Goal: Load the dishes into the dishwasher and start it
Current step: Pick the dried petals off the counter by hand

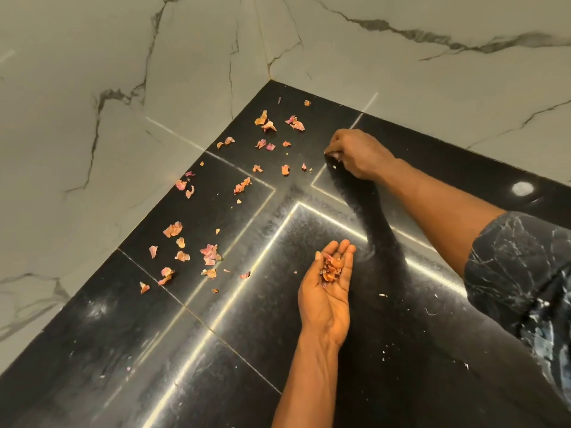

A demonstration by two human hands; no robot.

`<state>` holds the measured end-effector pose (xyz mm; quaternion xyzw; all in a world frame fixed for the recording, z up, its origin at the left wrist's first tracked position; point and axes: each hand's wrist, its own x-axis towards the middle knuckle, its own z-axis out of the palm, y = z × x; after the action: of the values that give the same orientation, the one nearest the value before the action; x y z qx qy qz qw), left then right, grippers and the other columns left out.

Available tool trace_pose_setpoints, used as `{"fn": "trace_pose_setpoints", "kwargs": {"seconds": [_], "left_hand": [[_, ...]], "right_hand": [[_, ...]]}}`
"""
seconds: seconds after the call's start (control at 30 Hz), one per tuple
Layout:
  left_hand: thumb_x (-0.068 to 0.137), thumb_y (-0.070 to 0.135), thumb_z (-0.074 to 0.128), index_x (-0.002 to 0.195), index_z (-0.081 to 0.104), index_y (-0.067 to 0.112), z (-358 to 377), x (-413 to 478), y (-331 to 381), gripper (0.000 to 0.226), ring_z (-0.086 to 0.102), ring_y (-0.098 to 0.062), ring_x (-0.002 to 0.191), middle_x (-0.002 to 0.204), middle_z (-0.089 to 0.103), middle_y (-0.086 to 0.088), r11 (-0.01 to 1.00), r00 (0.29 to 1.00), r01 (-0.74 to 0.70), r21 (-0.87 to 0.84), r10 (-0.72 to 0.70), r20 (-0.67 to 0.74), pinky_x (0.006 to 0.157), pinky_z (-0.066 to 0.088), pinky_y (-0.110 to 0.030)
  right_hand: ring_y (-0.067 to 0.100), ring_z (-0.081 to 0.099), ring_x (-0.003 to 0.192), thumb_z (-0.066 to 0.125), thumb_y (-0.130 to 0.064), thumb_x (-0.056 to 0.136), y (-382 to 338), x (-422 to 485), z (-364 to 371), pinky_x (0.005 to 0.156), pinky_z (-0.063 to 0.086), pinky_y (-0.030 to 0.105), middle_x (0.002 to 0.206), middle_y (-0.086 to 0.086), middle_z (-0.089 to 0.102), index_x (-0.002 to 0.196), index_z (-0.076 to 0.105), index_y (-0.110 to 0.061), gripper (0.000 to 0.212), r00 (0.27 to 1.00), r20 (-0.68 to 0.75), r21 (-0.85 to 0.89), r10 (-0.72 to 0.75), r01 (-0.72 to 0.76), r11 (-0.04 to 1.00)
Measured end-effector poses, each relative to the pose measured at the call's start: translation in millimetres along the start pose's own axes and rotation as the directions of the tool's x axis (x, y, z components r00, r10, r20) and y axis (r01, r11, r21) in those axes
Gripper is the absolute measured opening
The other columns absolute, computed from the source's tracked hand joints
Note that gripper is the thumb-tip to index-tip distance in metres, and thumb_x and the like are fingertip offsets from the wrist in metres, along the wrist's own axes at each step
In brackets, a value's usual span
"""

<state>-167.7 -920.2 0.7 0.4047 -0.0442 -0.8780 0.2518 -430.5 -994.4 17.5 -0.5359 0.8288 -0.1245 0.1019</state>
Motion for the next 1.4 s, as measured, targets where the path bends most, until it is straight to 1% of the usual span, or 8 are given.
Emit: {"fn": "trace_pose_setpoints", "kwargs": {"seconds": [0.2, 0.33, 0.63, 0.73, 0.87, 1.13, 1.3, 1.4], "left_hand": [[0.104, 0.015, 0.045, 0.127, 0.054, -0.014, -1, -1, 1, 0.038, 0.061, -0.038, 0.121, 0.126, 0.061, -0.033, 1.000, 1.000, 0.001, -0.012, -0.001, 0.005, 0.102, 0.052, -0.040], [0.105, 0.014, 0.041, 0.126, 0.054, -0.013, -3, 0, 0, 0.037, 0.062, -0.038, 0.120, 0.125, 0.062, -0.033, 1.000, 1.000, 0.005, -0.012, -0.005, 0.014, 0.100, 0.054, -0.040], [0.106, 0.017, 0.043, 0.127, 0.054, -0.013, 0, 1, 1, 0.039, 0.063, -0.038, 0.118, 0.125, 0.062, -0.033, 0.998, 1.000, 0.008, -0.059, -0.006, 0.026, 0.098, 0.055, -0.040], [0.105, 0.021, 0.044, 0.128, 0.054, -0.013, 0, 1, 1, 0.042, 0.064, -0.038, 0.117, 0.125, 0.062, -0.032, 0.997, 1.000, 0.006, -0.073, -0.004, 0.024, 0.097, 0.055, -0.039], [0.106, 0.021, 0.043, 0.129, 0.054, -0.012, -1, 1, 1, 0.042, 0.062, -0.037, 0.120, 0.127, 0.062, -0.031, 0.996, 1.000, 0.021, -0.089, -0.019, 0.025, 0.100, 0.053, -0.040], [0.101, 0.012, 0.050, 0.097, 0.067, -0.004, 5, -5, 10, 0.024, 0.072, -0.019, 0.079, 0.090, 0.072, -0.015, 0.976, 0.997, 0.072, -0.205, -0.075, -0.004, 0.070, 0.062, -0.028], [0.099, 0.007, 0.054, 0.110, 0.064, -0.013, -10, -23, 23, 0.025, 0.067, -0.036, 0.112, 0.112, 0.069, -0.028, 0.975, 0.998, 0.033, -0.220, -0.042, -0.037, 0.090, 0.058, -0.044], [0.098, 0.006, 0.054, 0.109, 0.064, -0.013, -25, -39, 31, 0.025, 0.066, -0.038, 0.114, 0.111, 0.069, -0.027, 0.972, 0.998, 0.014, -0.233, -0.026, -0.050, 0.090, 0.057, -0.046]], "right_hand": [[0.025, 0.064, 0.107, 0.056, 0.000, 0.095, 11, -5, -1, 0.097, 0.053, 0.043, 0.116, 0.004, 0.070, 0.108, 0.077, -0.018, 0.031, 0.989, -0.052, 0.113, 0.136, -0.129, 0.985], [0.030, 0.062, 0.107, 0.072, -0.012, 0.089, 1, -1, -2, 0.094, 0.052, 0.045, 0.114, 0.010, 0.068, 0.115, 0.073, -0.015, 0.026, 0.993, 0.014, 0.081, 0.119, -0.120, 0.989], [0.038, 0.064, 0.077, 0.052, 0.001, 0.076, -40, -21, 25, 0.068, 0.056, 0.039, 0.087, 0.016, 0.067, 0.085, 0.070, -0.008, 0.022, 0.991, -0.087, -0.064, 0.106, -0.112, 0.992], [0.029, 0.069, 0.076, 0.064, 0.000, 0.078, -49, -44, 14, 0.068, 0.057, 0.034, 0.080, 0.010, 0.071, 0.081, 0.075, -0.012, 0.017, 0.990, -0.025, 0.103, 0.142, -0.138, 0.985], [-0.005, 0.064, 0.059, 0.075, -0.003, 0.079, -59, -94, -7, 0.057, 0.044, 0.004, 0.067, -0.007, 0.071, 0.081, 0.080, -0.016, 0.014, 0.953, 0.040, 0.512, 0.300, -0.277, 0.813], [0.004, 0.069, 0.090, 0.072, -0.012, 0.087, -106, -174, -12, 0.081, 0.054, 0.022, 0.098, -0.011, 0.076, 0.107, 0.078, -0.028, 0.026, 0.988, 0.148, 0.341, -0.031, -0.022, 0.940], [-0.003, 0.068, 0.078, 0.071, -0.008, 0.088, -93, -113, -23, 0.077, 0.049, 0.009, 0.090, -0.011, 0.074, 0.105, 0.079, -0.023, 0.024, 0.988, 0.059, 0.470, 0.142, -0.152, 0.869], [0.023, 0.068, 0.104, 0.077, -0.022, 0.087, -75, -45, -3, 0.090, 0.053, 0.031, 0.110, 0.007, 0.072, 0.111, 0.073, -0.013, 0.026, 0.934, 0.068, 0.382, 0.352, -0.350, 0.855]]}}
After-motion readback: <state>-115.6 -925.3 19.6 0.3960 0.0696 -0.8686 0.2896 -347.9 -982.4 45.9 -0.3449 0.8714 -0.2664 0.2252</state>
